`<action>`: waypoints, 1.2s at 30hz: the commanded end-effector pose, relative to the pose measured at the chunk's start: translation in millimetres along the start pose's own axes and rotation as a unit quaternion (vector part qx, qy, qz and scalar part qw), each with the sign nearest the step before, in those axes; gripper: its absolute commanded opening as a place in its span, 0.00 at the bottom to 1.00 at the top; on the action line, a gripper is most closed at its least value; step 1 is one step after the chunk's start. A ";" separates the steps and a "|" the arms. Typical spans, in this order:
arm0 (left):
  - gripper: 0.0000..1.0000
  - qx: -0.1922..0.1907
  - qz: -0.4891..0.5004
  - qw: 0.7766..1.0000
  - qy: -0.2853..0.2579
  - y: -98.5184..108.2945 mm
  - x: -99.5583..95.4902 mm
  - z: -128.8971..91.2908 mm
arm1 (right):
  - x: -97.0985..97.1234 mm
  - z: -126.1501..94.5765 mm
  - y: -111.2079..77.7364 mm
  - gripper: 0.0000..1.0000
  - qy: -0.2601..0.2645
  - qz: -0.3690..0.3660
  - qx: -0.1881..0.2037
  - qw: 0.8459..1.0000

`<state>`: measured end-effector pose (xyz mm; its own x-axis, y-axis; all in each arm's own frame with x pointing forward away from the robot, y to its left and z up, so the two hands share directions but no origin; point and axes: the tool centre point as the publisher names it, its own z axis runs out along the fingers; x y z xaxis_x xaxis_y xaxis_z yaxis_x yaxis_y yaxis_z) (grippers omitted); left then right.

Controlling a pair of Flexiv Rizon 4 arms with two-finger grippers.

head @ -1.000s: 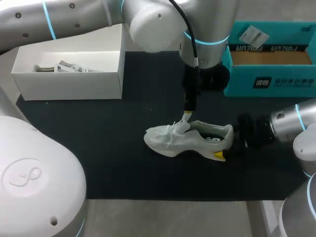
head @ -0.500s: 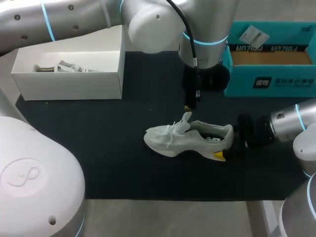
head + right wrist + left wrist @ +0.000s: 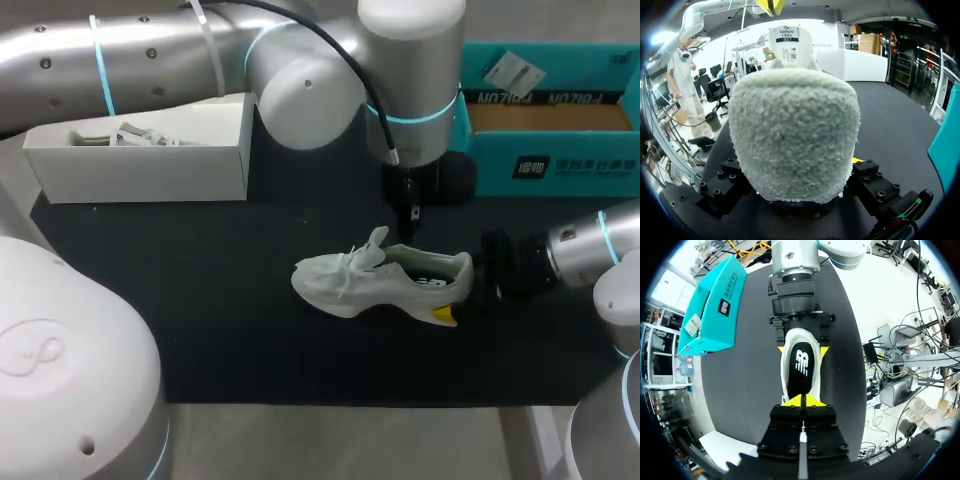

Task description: Take the shoe out of the shoebox, open the shoe tongue, remove and reinsert the insole, then place the shoe into the shoebox

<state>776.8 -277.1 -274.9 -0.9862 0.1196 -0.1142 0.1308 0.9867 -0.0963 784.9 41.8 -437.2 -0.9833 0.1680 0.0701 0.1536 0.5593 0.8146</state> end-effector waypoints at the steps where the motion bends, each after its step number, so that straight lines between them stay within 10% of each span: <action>1: 0.00 0.006 0.003 1.000 -0.003 -8.0 3.0 34.2 | -0.1 6.8 -3.2 0.00 -0.001 0.000 0.001 1.000; 20: 0.00 0.005 0.006 1.000 0.002 -25.3 -8.5 100.4 | -0.1 6.8 -3.2 0.00 -0.001 0.000 0.001 1.000; 36: 0.00 -0.020 0.031 0.998 0.053 11.5 16.5 108.7 | -0.1 6.8 -3.2 0.00 -0.001 0.000 0.001 1.000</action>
<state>772.1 -277.8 -381.3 -0.9818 0.1885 -0.0232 0.1894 0.9807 -0.0475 784.9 42.1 -437.2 -0.9833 0.1678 0.0700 0.1534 0.5591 0.8148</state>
